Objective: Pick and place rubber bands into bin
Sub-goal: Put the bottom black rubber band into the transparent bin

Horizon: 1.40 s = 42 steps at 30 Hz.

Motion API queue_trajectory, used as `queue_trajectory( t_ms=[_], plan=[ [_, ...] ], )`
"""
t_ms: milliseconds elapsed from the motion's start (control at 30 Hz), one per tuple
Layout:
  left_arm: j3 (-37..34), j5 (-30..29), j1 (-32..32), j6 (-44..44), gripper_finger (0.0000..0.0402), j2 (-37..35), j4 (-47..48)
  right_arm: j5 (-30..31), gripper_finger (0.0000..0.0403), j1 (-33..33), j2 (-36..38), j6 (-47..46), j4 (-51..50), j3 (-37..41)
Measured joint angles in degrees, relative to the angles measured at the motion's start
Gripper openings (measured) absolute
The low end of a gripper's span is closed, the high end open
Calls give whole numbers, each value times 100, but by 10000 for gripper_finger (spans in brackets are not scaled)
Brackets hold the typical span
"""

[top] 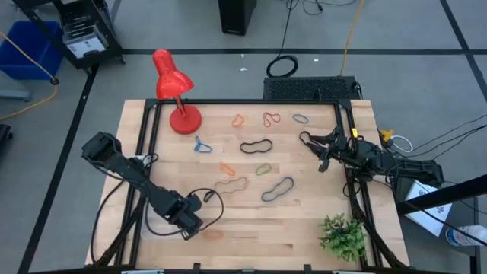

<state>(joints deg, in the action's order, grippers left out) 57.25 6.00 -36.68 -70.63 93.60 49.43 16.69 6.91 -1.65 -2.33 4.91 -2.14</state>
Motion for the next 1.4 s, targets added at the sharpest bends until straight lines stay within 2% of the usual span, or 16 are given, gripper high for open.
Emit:
queue_trajectory(
  t_ms=[167,300,467,600,700,800,900,967,1133,1400],
  plan=[
    [0,62,68,76,58,0,2,0,130,-1,0,53,2,-1],
    [0,429,120,647,58,-42,59,0,130,-1,0,162,2,1],
    [4,466,161,524,58,-496,254,-4,130,-1,-2,22,-13,0],
    [7,470,207,81,58,-1117,254,-4,130,0,-25,117,3,0],
    [7,142,217,-252,58,-1631,160,-2,130,0,-37,390,47,0],
    [7,-523,215,-269,58,-2064,-178,0,130,0,-38,771,229,0],
    [6,-1328,226,75,58,-2442,-726,0,130,0,-37,1125,623,0],
    [7,-1643,230,481,58,-2603,-1133,0,130,-1,-37,1206,772,1],
    [7,-1749,228,1682,58,-2842,-1942,0,130,1,-59,1056,707,1],
    [7,-1767,228,2467,58,-2883,-2256,0,130,-1,-90,883,686,1]
  ],
)
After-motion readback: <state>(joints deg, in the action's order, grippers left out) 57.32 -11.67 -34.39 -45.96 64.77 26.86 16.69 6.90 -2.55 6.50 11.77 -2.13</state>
